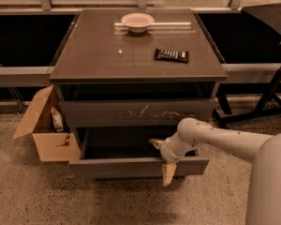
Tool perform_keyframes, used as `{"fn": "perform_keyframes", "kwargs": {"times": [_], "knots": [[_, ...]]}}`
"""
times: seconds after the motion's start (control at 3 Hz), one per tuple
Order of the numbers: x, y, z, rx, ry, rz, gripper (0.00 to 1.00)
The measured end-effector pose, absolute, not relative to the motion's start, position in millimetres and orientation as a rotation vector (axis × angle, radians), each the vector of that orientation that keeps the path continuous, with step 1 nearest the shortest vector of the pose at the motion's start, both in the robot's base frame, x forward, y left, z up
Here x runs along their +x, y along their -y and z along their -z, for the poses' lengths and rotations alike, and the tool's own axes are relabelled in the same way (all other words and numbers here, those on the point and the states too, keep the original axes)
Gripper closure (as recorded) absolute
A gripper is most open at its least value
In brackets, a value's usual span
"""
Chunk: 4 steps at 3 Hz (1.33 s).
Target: Open middle drawer
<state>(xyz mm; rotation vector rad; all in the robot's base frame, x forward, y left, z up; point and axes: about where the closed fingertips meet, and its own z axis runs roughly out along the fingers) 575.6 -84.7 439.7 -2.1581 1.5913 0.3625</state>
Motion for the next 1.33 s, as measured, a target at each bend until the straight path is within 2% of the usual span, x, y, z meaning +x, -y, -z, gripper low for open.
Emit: {"fn": "perform_keyframes", "kwargs": {"times": [0.33,1.0,1.33], "knots": [[557,80,-434,-2.155,-1.577,-0.427,0.00],[516,81,-424,-2.125,-1.594,-0.576,0.50],[508,77,-431,-2.123,-1.574,-0.603,0.80]]}}
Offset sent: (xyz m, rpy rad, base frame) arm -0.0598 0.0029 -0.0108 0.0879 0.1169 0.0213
